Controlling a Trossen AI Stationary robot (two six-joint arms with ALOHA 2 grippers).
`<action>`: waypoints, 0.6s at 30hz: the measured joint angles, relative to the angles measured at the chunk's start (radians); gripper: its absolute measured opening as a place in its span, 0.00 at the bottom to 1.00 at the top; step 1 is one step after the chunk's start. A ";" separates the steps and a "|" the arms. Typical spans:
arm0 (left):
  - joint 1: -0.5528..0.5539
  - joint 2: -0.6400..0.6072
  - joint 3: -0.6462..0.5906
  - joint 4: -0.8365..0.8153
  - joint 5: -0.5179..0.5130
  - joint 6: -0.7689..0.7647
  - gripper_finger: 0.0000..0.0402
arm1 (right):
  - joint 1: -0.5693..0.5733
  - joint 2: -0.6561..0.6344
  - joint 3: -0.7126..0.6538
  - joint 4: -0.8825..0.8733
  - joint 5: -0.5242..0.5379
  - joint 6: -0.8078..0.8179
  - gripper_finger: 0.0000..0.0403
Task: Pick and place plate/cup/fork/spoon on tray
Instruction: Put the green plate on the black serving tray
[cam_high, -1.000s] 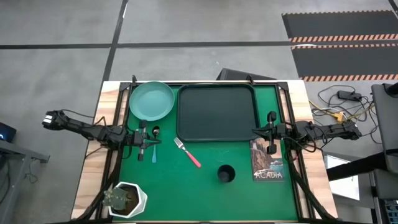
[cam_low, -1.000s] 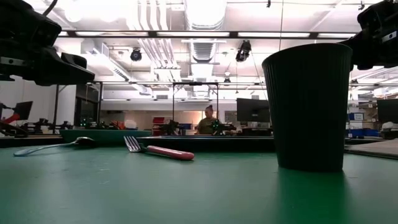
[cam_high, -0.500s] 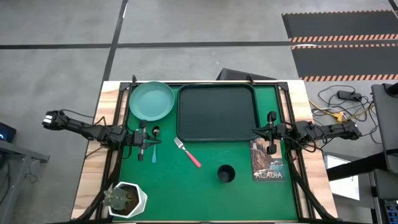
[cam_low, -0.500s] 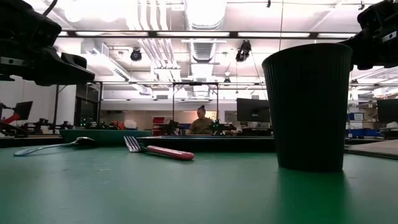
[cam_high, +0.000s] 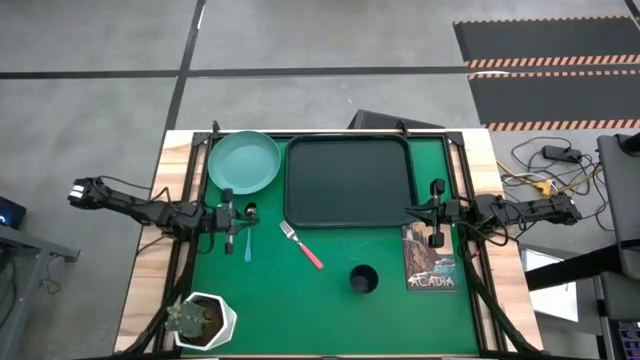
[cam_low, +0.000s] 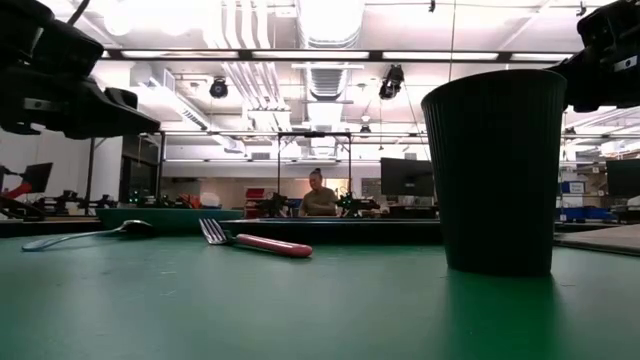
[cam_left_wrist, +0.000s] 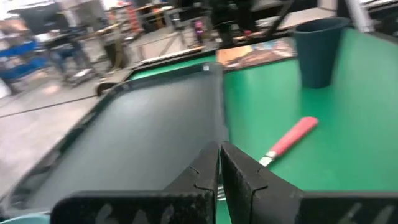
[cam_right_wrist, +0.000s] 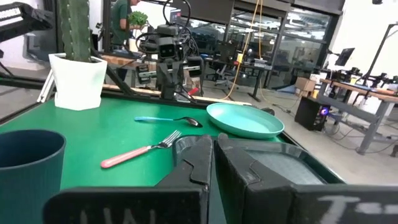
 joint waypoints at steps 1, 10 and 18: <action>0.000 0.000 0.000 0.000 -0.010 -0.001 0.00 | 0.000 0.000 0.000 0.000 0.000 0.000 0.02; 0.000 0.001 0.000 0.039 -0.015 -0.007 0.00 | 0.000 0.000 0.000 0.054 0.137 0.530 0.02; 0.002 0.011 0.000 0.424 0.028 -0.214 0.00 | 0.000 0.000 0.000 0.065 0.450 0.563 0.02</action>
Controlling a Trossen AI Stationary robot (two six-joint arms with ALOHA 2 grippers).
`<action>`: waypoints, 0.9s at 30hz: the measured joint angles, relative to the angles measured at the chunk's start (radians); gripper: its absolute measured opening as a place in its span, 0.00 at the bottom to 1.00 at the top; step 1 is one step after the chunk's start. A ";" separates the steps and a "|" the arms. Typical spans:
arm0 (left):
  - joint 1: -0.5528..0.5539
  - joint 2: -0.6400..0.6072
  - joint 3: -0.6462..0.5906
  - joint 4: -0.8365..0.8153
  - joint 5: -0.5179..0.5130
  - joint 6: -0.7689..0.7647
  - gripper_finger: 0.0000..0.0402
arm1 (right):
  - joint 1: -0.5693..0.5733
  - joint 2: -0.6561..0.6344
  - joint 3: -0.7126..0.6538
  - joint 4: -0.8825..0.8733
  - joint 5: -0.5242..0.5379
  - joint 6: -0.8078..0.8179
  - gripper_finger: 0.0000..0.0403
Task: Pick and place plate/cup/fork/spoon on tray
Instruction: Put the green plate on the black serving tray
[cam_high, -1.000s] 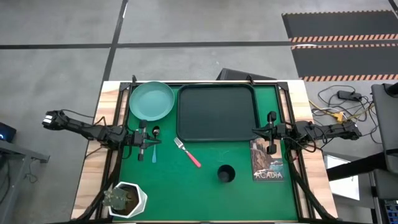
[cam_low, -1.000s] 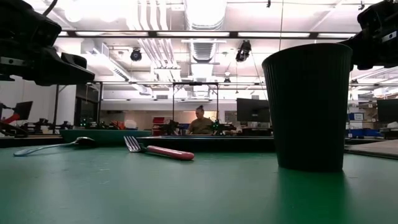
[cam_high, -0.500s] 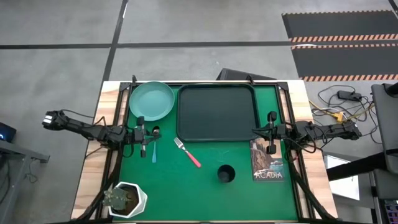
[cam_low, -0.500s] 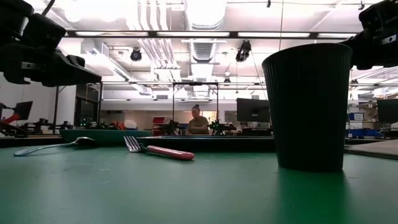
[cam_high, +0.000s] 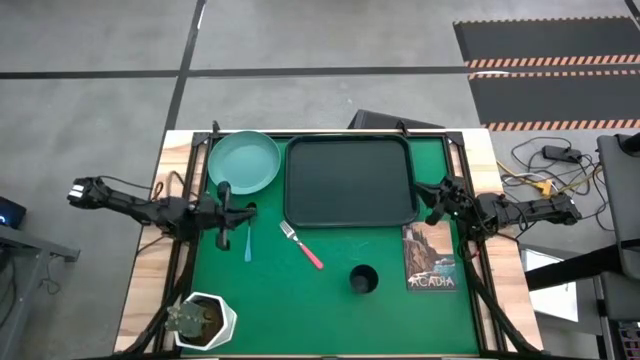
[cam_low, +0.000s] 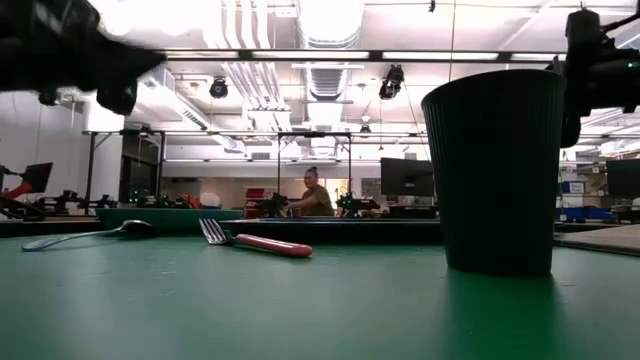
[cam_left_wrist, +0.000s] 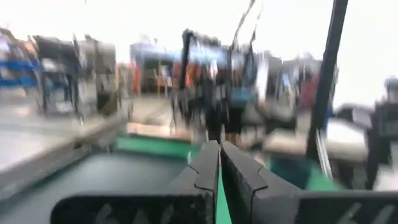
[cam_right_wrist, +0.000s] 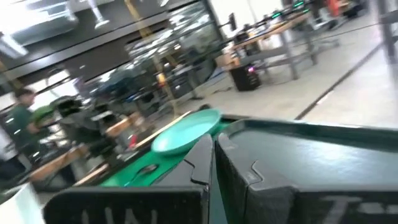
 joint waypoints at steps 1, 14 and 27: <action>0.000 0.001 0.000 0.045 -0.006 0.013 0.00 | 0.000 0.000 0.000 0.003 0.007 0.000 0.02; -0.001 0.086 0.092 0.529 0.017 0.346 0.00 | -0.002 0.006 0.000 0.046 0.022 -0.028 0.02; 0.000 0.335 0.315 0.464 -0.297 0.208 0.00 | -0.002 0.008 0.032 0.311 0.019 -0.277 0.02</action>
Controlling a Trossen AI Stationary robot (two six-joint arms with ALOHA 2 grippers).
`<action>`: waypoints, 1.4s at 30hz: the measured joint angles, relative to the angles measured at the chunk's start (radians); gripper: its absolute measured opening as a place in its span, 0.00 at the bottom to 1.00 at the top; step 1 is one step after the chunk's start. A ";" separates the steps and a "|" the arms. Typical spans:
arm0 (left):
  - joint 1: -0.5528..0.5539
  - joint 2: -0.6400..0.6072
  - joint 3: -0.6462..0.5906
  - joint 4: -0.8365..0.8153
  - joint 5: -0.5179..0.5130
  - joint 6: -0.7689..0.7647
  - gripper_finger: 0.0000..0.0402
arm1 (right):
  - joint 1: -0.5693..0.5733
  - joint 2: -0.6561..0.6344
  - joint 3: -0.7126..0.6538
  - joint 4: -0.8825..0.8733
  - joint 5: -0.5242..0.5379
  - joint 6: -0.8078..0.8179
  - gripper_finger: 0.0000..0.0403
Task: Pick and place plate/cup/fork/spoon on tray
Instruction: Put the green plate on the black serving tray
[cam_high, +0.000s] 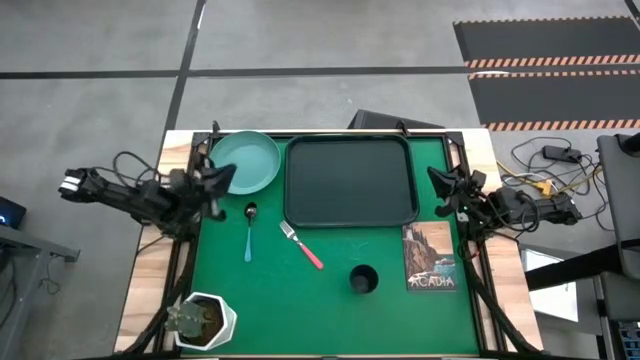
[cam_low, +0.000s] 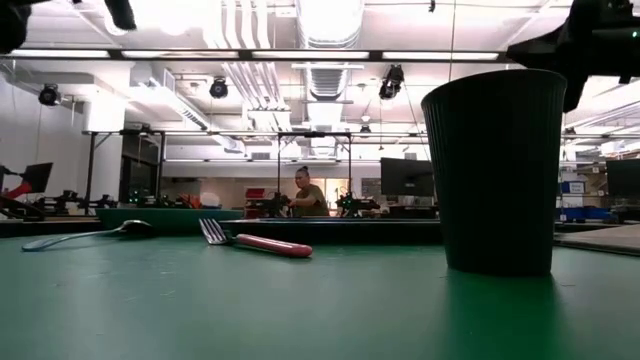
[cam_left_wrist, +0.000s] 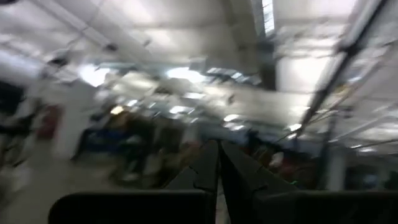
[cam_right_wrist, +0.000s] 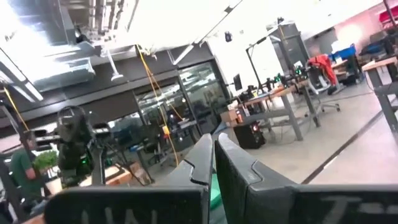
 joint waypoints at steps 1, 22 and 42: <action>0.000 0.018 0.014 -0.036 -0.049 -0.008 0.00 | 0.000 0.000 0.000 0.000 0.000 -0.001 0.02; 0.021 0.380 0.480 -0.527 -0.523 -0.056 0.00 | 0.000 0.005 0.011 0.252 0.002 -0.604 0.02; 0.405 0.766 0.868 -1.617 0.136 -0.827 0.00 | 0.000 0.004 0.038 0.209 0.002 -0.560 0.02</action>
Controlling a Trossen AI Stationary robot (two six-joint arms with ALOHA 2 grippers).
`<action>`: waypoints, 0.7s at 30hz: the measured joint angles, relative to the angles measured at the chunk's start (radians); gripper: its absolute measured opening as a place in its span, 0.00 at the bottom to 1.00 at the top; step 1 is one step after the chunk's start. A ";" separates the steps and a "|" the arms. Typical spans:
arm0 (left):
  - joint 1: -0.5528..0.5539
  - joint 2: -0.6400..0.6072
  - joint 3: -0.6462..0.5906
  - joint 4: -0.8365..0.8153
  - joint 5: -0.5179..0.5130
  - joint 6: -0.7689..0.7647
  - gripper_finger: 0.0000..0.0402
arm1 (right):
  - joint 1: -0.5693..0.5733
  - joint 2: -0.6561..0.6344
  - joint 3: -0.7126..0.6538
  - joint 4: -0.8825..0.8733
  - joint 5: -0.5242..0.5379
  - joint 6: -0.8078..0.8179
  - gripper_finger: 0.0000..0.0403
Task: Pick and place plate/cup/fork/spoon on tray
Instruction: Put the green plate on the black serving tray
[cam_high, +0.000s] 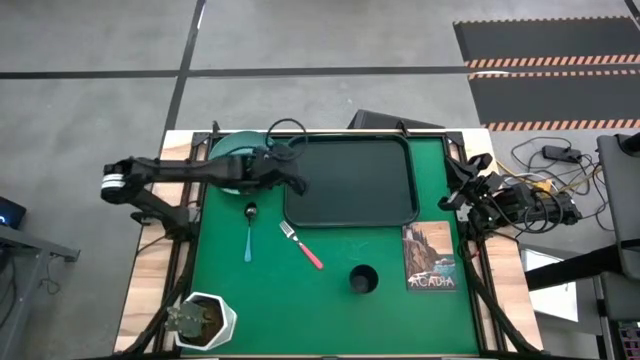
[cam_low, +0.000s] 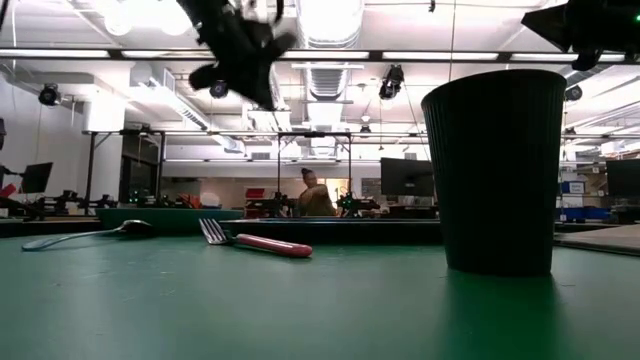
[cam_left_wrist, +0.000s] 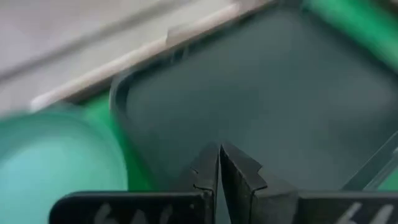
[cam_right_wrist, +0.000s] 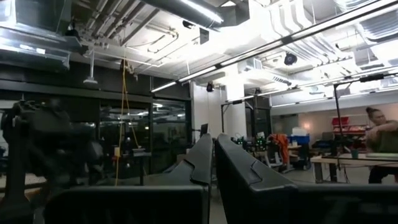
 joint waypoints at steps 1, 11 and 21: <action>0.018 0.018 0.006 -0.046 0.030 -0.022 0.00 | 0.000 0.000 0.000 -0.001 0.000 0.000 0.02; 0.160 0.138 -0.017 -0.292 0.216 -0.115 0.00 | 0.000 0.000 0.000 -0.016 0.016 -0.029 0.02; 0.167 0.177 -0.018 -0.294 0.407 0.098 0.00 | 0.000 0.000 0.000 -0.047 0.035 -0.029 0.02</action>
